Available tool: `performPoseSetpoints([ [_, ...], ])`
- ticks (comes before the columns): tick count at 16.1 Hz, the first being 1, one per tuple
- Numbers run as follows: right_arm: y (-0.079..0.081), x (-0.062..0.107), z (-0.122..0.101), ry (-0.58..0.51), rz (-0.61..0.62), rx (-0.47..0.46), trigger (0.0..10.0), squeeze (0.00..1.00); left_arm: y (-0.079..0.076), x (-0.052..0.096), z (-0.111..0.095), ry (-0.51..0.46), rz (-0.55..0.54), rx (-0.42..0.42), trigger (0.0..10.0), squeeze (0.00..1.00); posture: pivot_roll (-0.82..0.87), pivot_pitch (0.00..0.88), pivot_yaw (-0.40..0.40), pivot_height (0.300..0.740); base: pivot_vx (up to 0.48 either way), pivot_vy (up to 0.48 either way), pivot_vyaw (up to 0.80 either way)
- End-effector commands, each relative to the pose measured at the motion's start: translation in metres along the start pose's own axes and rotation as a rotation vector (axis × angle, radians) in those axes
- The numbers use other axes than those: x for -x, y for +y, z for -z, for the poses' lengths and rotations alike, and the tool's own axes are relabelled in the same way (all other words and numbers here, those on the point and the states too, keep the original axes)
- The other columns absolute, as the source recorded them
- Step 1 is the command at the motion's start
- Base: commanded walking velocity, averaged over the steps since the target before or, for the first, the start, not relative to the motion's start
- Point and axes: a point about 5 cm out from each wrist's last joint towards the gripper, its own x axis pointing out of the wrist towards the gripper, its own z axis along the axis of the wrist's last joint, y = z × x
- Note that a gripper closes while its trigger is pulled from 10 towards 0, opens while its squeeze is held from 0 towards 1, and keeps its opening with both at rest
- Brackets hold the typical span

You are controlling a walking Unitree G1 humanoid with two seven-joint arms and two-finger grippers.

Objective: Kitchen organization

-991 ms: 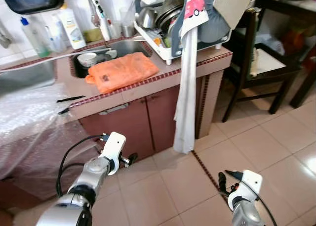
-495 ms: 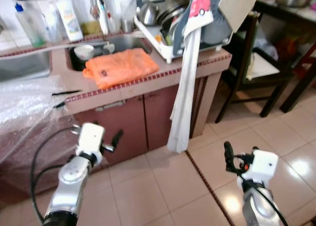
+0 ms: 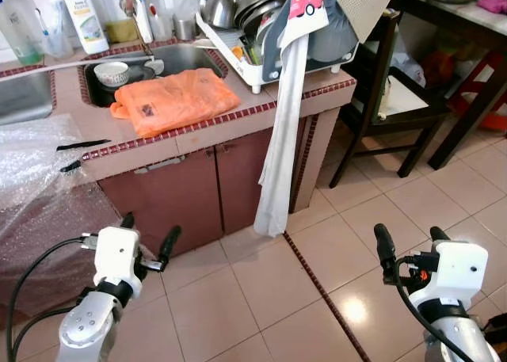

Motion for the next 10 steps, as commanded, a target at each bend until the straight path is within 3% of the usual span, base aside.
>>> performPoseSetpoints([
  [1, -0.003, -0.001, -0.006, -0.003, 0.001, 0.002, 10.0, 0.00, 0.006, 0.004, -0.003, -0.002, -0.028, -0.001, 10.0, 0.00, -0.04, 0.099, -0.007, 0.740, 0.000, 0.000, 0.00],
  [5, 0.002, -0.008, -0.015, -0.001, -0.028, 0.021, 10.0, 0.00, 0.004, 0.010, -0.003, 0.011, -0.034, -0.002, 10.0, 0.00, -0.02, 0.103, -0.025, 0.740, 0.000, 0.000, 0.00],
  [10, 0.011, -0.012, -0.019, 0.005, -0.060, 0.024, 10.0, 0.00, 0.000, 0.004, -0.013, -0.013, -0.038, -0.024, 10.0, 0.00, -0.03, 0.114, -0.033, 0.740, 0.000, 0.000, 0.80],
])
